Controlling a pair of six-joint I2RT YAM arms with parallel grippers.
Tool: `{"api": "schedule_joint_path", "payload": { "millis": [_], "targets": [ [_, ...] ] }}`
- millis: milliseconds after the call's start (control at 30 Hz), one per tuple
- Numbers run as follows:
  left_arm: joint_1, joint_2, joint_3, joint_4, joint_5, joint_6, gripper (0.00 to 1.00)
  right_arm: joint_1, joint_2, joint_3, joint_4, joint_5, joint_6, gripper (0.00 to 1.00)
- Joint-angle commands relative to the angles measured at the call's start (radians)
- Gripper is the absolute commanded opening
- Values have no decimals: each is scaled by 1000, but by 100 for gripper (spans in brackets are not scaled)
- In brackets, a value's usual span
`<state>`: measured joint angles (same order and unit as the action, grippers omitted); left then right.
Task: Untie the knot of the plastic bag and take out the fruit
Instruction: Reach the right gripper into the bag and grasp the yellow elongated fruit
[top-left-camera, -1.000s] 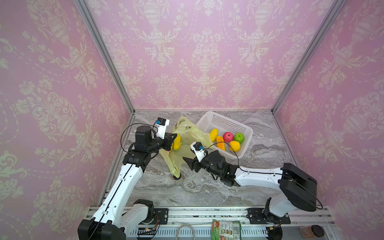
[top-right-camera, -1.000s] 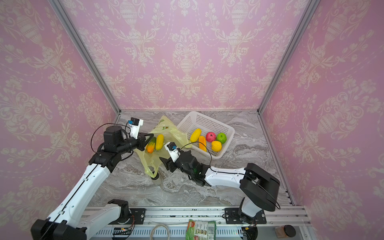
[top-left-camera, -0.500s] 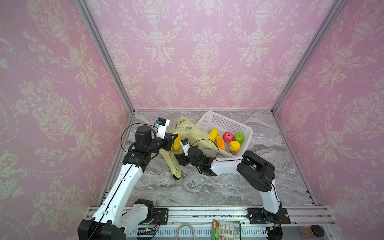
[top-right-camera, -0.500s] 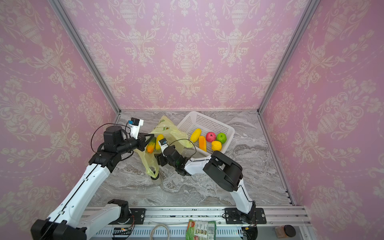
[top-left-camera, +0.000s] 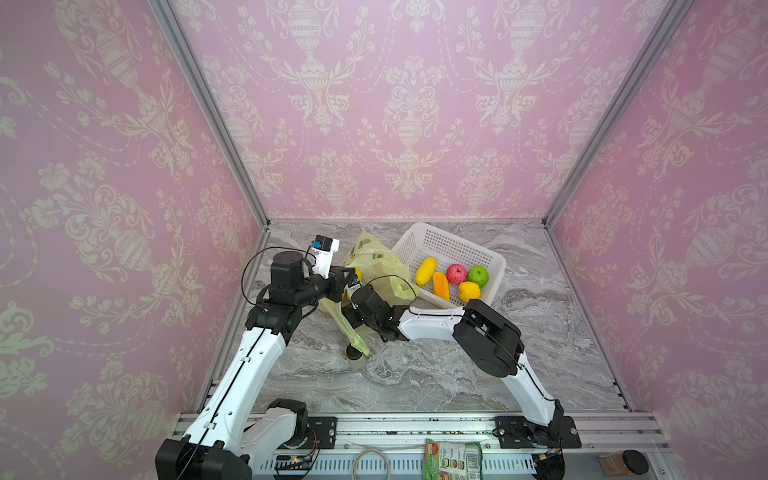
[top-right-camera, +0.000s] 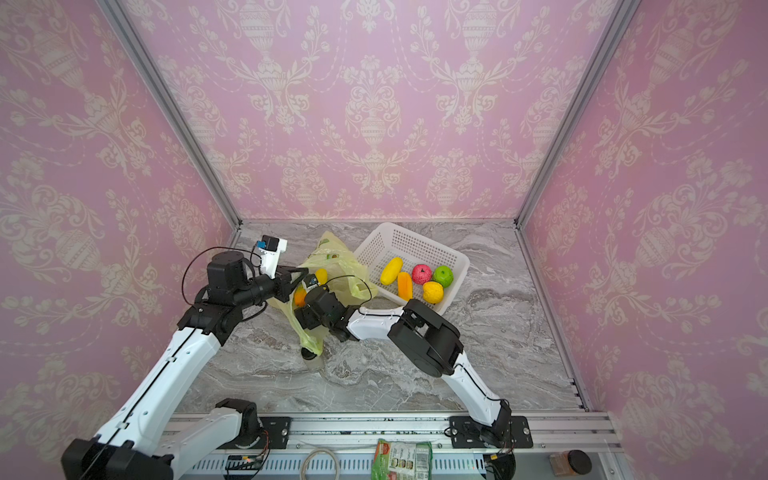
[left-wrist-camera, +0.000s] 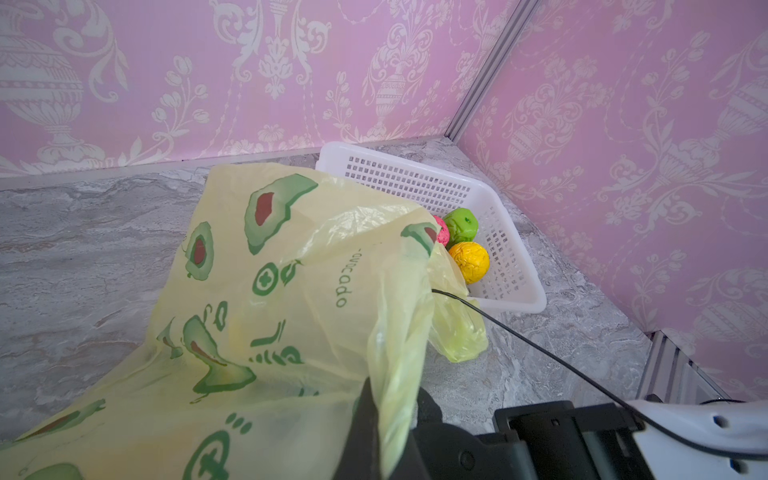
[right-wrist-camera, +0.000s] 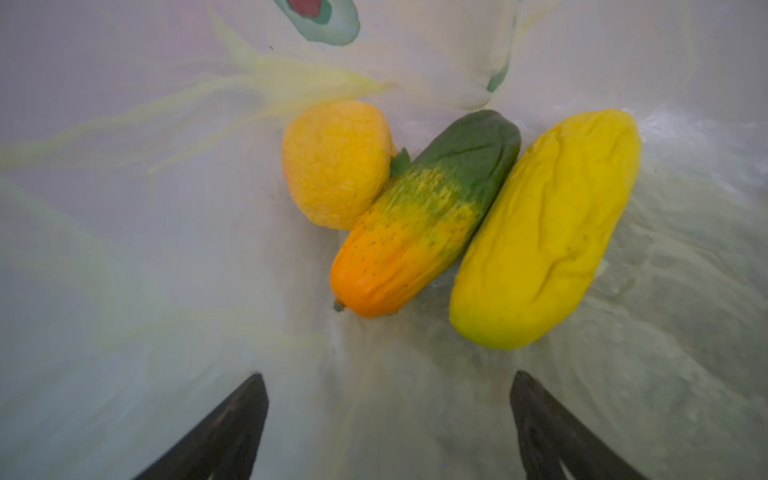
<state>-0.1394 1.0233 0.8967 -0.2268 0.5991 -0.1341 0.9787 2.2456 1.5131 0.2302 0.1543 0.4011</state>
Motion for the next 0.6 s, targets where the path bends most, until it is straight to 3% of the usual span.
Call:
{"api": "schedule_joint_path", "payload": {
  "millis": [0,233,567],
  "targets": [
    [8,7,8,18,33,-22,0,-43,-2,31,-68,57,42,94],
    [8,6,10,19,36,-23,0,-98,107,183,-153,84,104,92],
    [9,5,4,50,62,-59,0,-104,294,418,-264,27,134,91]
  ]
}}
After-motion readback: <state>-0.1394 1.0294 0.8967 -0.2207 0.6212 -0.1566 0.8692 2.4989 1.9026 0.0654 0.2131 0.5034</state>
